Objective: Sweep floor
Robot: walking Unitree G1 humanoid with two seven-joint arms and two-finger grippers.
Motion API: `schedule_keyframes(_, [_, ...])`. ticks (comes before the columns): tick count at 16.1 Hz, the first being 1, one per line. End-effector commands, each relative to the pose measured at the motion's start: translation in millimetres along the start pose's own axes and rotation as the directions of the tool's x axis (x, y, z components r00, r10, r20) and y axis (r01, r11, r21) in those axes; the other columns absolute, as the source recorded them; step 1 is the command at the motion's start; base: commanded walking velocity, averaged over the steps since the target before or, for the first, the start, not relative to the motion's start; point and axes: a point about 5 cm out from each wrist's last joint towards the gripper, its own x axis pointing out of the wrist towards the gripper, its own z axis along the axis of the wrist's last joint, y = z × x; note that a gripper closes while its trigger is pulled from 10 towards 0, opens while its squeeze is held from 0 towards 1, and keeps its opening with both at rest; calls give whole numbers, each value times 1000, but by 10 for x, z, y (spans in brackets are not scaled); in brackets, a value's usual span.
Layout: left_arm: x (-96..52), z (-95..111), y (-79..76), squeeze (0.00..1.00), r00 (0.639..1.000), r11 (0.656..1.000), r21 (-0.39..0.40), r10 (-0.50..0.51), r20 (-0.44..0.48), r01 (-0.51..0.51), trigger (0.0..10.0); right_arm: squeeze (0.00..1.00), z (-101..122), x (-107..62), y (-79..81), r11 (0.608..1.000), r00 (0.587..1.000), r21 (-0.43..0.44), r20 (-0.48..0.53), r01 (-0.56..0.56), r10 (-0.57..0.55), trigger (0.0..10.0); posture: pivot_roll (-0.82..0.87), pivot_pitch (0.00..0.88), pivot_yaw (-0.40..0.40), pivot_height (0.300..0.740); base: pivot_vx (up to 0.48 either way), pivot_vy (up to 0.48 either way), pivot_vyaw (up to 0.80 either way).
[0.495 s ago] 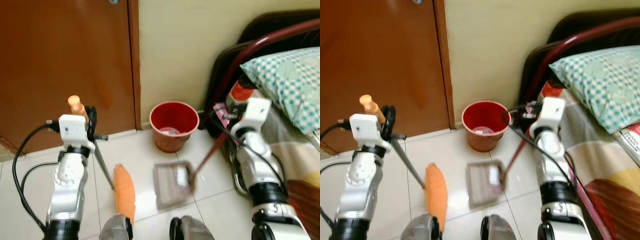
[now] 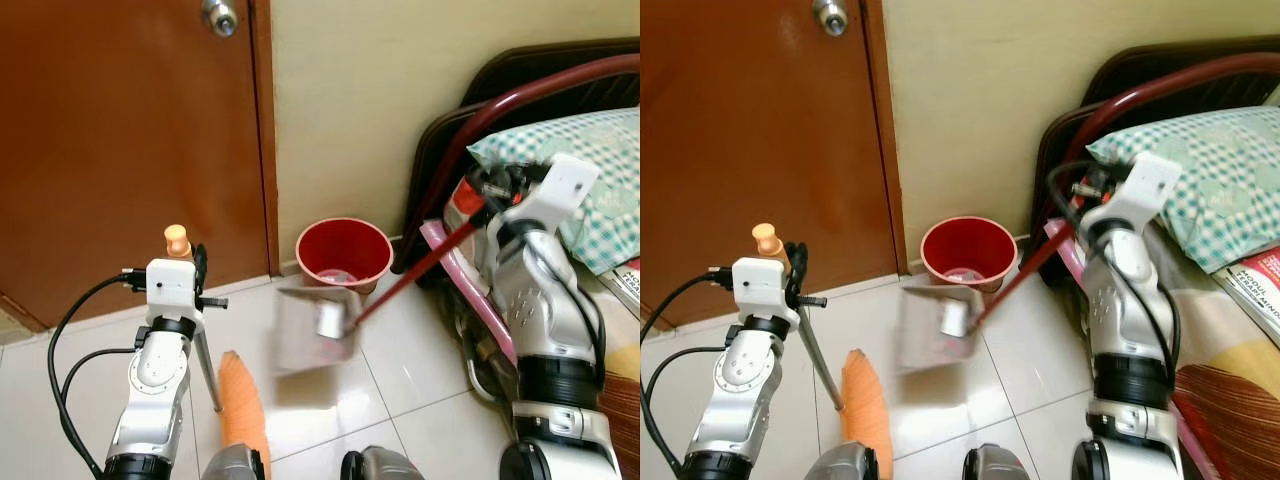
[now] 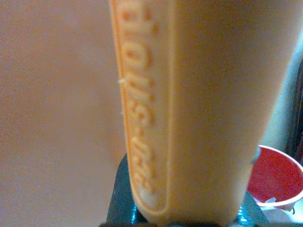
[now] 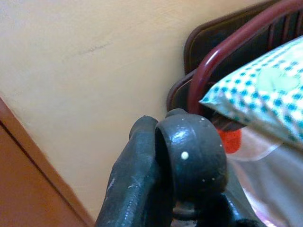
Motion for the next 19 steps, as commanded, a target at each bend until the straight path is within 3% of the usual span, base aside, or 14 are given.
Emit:
schedule_keyframes(1, [-18,-128,39,0,997,997,72,-4,-71,9,10000,0,309,35,133,995,996,86,76,-44,37,10000,-46,21,-12,740,0,0,0])
schedule_keyframes(3, [-1,-134,54,0,997,998,67,7,-75,-2,10000,0,403,64,174,995,995,83,90,-56,48,10000,-43,19,-13,740,0,0,0])
schedule_keyframes(5, [-9,-138,51,0,997,998,60,11,-76,-7,10000,0,701,135,213,994,981,87,186,-72,55,10000,-38,19,-13,740,0,0,0])
schedule_keyframes(7, [-19,-148,23,0,997,999,52,6,-80,-2,10000,0,958,180,199,998,955,15,291,-60,53,10000,-35,16,-14,740,0,0,0])
schedule_keyframes(10, [-13,-159,-16,0,997,999,44,-11,-82,14,10000,0,1415,224,220,994,884,-101,459,-46,87,10000,-33,19,-12,740,0,0,0])
schedule_keyframes(12, [0,-154,-11,0,997,999,44,-12,-80,16,10000,0,1488,229,288,988,862,-142,492,-54,118,10000,-33,21,-8,740,0,0,0])
schedule_keyframes(14, [19,-133,-21,0,997,999,39,-18,-73,21,10000,0,1429,229,505,960,826,-262,517,-95,223,10000,-27,25,-6,740,0,0,0])
schedule_keyframes(15, [19,-130,-24,0,997,999,39,-20,-72,23,10000,0,1405,229,528,957,824,-272,515,-102,234,10000,-27,25,-6,740,0,0,0])
schedule_keyframes(16, [11,-123,-34,0,997,999,37,-24,-69,26,10000,0,1213,221,661,924,812,-361,497,-127,306,10000,-19,28,-8,740,0,0,0])
schedule_keyframes(18, [5,-118,-41,0,997,999,35,-25,-67,28,10000,0,1036,189,765,881,794,-451,479,-145,376,10000,-13,31,-9,740,0,0,0])
schedule_keyframes(19, [0,-121,-46,0,997,999,33,-27,-67,29,10000,0,838,124,879,832,774,-526,447,-178,448,10000,-13,31,-9,740,0,0,0])
